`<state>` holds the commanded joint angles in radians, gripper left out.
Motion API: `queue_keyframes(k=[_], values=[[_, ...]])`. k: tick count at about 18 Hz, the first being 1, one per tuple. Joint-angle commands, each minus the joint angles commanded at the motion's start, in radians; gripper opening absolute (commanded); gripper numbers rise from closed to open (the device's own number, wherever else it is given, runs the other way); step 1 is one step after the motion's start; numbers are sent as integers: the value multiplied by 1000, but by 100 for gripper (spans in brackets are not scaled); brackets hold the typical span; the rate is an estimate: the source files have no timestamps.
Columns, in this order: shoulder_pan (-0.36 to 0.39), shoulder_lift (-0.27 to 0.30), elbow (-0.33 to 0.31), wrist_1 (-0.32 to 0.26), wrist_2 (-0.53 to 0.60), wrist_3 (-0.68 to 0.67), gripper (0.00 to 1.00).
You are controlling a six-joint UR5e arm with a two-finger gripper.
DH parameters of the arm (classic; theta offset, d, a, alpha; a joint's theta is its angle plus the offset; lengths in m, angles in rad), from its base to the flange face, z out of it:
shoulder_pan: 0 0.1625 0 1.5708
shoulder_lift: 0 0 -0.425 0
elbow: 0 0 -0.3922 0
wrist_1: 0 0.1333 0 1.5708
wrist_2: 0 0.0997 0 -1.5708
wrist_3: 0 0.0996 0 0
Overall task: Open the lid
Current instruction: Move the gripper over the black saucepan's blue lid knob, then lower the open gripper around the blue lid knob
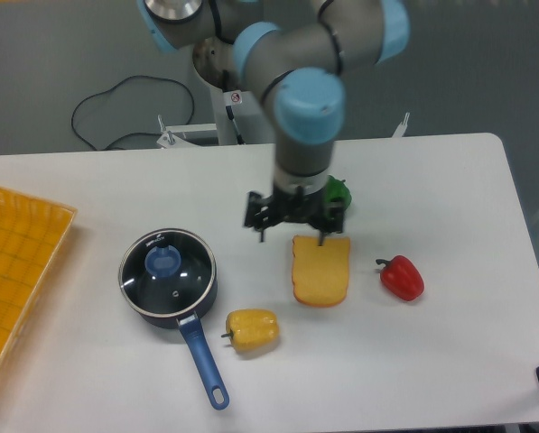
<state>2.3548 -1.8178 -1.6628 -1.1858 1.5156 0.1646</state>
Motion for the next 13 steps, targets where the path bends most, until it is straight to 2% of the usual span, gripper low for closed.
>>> queue_keyframes(k=[2,5,8,13], values=[[-57,3,-34,9,2,-89,100],[-81,37,-81,84,5,-164,100],[-136,43,-86,89,8,-275,100],[-204,8,-86,89,50,-396,100]])
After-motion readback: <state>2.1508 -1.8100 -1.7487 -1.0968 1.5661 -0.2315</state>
